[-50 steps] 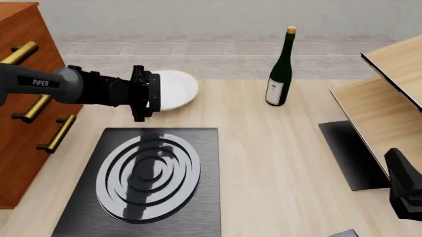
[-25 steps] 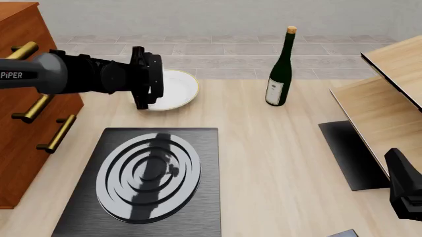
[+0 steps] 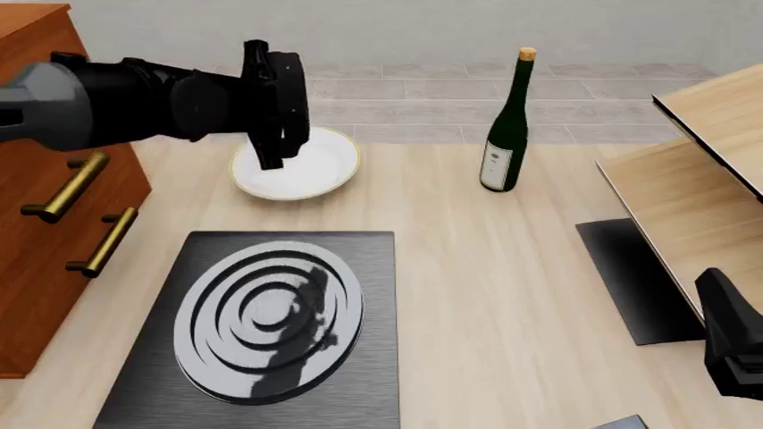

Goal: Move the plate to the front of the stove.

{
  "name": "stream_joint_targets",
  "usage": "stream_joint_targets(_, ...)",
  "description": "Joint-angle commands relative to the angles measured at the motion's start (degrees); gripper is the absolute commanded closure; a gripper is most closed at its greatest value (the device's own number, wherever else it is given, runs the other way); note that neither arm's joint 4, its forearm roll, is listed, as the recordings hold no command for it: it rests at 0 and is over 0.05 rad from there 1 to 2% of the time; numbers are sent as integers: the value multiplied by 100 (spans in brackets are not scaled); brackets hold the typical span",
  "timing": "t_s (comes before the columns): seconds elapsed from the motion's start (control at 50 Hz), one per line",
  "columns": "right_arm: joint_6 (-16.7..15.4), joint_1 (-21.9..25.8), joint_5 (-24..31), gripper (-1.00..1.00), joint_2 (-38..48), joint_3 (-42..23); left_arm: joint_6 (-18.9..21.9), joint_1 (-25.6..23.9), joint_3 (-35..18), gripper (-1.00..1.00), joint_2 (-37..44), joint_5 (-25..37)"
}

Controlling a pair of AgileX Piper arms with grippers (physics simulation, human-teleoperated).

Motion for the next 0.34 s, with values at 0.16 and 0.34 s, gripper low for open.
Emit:
stream_joint_targets(0.16, -5, 4, 0, -100, 0, 0, -153, -225, -11, -100, -487, 117)
stream_joint_targets(0.34, -7, 4, 0, -100, 0, 0, -215, -331, -64, -100, -687, 203)
